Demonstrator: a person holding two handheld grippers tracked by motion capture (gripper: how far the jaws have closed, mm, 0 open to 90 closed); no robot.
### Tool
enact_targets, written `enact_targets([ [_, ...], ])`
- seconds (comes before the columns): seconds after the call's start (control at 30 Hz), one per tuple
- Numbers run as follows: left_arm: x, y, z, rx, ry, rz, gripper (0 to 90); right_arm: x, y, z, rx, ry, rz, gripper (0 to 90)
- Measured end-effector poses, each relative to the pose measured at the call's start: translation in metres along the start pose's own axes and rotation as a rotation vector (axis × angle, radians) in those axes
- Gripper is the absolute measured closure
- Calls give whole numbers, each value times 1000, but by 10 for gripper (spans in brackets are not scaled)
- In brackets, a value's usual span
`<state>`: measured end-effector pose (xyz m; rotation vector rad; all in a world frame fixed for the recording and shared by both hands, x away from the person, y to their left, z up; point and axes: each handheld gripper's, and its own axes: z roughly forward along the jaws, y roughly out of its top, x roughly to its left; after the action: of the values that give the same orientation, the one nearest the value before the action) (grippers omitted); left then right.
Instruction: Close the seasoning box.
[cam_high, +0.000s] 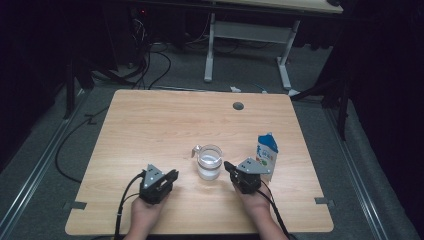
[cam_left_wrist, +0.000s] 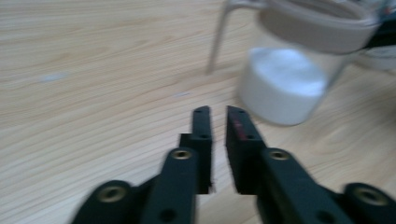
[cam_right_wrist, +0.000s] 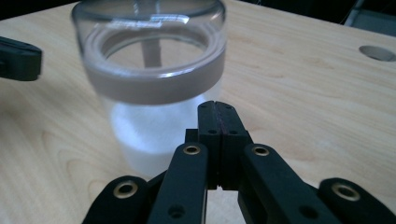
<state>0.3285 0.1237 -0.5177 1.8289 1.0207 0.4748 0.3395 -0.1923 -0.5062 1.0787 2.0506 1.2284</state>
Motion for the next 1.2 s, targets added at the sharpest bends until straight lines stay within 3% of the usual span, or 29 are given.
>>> enact_targets([
  [0.03,6,-1,-3,3,18,2,738,-1,1,1,0,-3,5,899],
  [0.07,20,-3,-11,-3,50,-2,707,-2,2,2,-1,-6,5,899],
  [0.13,35,-5,-18,-4,60,-25,575,-3,5,4,-3,-12,6,899],
  [0.3,65,-13,-40,-5,115,-56,492,-2,10,6,1,-18,-7,899],
  [0.4,73,-21,-51,-16,150,-69,481,1,10,6,13,-26,-19,899],
  [0.57,80,-29,-54,-7,156,-117,462,2,10,5,9,-28,-26,900],
  [0.87,77,-27,-56,-36,152,-112,447,6,10,0,15,-35,-33,899],
  [1.2,75,-27,-54,-33,145,-104,447,13,9,-4,2,-25,-40,899],
])
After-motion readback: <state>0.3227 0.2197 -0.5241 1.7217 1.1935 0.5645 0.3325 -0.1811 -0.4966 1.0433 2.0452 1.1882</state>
